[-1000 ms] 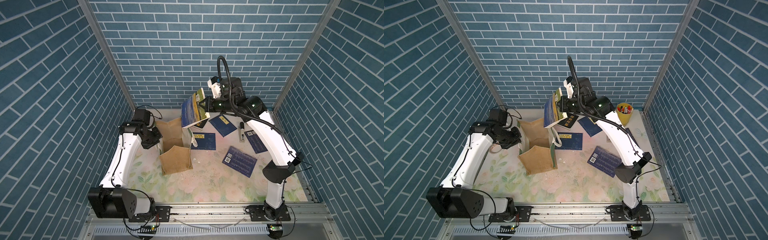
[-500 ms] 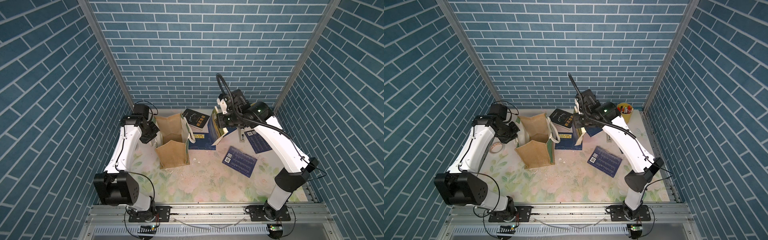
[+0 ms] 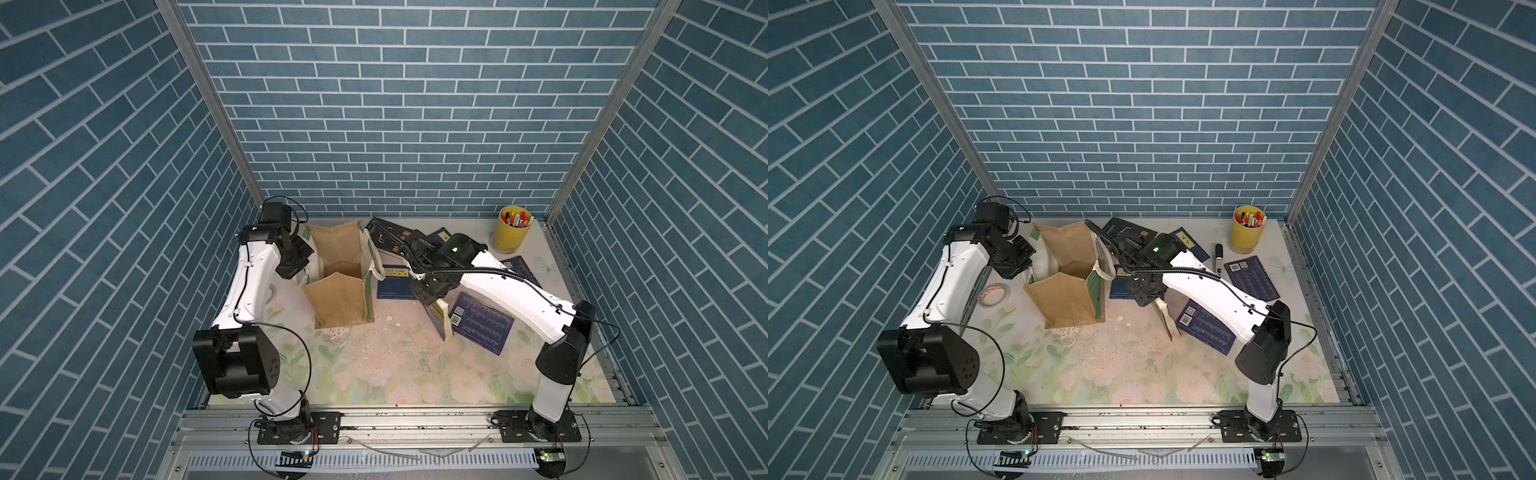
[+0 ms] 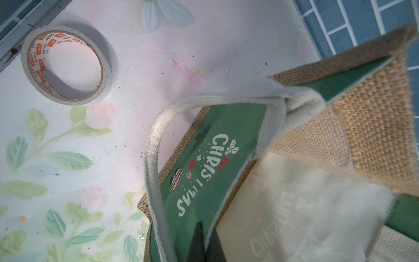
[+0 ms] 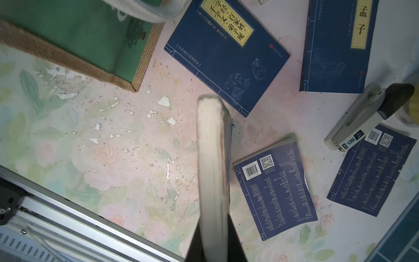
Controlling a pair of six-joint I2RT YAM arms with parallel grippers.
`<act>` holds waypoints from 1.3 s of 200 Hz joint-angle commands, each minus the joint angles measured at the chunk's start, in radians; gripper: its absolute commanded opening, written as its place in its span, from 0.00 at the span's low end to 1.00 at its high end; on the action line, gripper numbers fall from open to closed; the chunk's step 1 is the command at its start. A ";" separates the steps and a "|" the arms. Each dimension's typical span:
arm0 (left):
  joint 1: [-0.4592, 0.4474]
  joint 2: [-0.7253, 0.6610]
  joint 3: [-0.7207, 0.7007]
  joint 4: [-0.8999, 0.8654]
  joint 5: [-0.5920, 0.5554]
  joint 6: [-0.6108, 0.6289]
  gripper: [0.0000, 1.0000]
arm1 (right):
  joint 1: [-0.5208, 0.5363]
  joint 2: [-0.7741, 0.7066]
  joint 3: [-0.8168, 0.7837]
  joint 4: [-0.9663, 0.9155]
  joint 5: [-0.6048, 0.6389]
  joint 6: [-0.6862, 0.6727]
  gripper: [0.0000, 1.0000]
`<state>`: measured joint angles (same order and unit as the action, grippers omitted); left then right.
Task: Take out the books from the canvas bag
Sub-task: Place the book at the center of the board, then adjust the canvas bag at the center of the board.
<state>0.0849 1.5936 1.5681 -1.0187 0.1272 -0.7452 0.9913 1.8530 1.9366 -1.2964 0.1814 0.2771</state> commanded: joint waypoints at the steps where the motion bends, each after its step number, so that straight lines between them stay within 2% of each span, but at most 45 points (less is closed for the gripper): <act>1: 0.040 0.025 0.010 0.051 -0.014 -0.007 0.00 | 0.033 0.026 -0.055 0.032 -0.002 -0.042 0.00; 27: 0.087 0.044 0.010 0.103 0.006 -0.006 0.00 | 0.036 0.013 -0.141 0.197 -0.135 0.015 0.05; 47: 0.108 0.057 0.005 0.142 0.022 -0.005 0.00 | 0.041 0.040 -0.150 0.262 -0.228 0.031 0.12; 88: 0.119 0.071 -0.007 0.176 0.036 0.004 0.00 | 0.050 0.088 -0.214 0.425 -0.427 0.069 0.54; 105: 0.119 0.065 -0.026 0.190 0.040 0.007 0.00 | 0.052 0.113 -0.235 0.472 -0.499 0.098 0.62; 141: 0.119 0.040 -0.058 0.204 0.062 0.025 0.00 | 0.046 0.099 -0.231 0.475 -0.502 0.119 0.68; 193: 0.113 0.006 -0.100 0.216 0.185 0.084 0.00 | -0.041 -0.029 -0.283 0.450 -0.451 0.194 0.68; 234: 0.026 -0.019 0.022 0.085 0.076 0.274 0.00 | -0.152 -0.110 -0.331 0.500 -0.466 0.254 0.67; 260: -0.036 -0.067 0.034 0.105 0.043 0.334 0.00 | -0.174 -0.086 -0.286 0.497 -0.478 0.249 0.67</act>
<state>0.1024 1.5883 1.5700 -0.8852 0.2180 -0.5274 0.8165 1.7588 1.6222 -0.8108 -0.2882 0.4950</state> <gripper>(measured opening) 0.050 0.672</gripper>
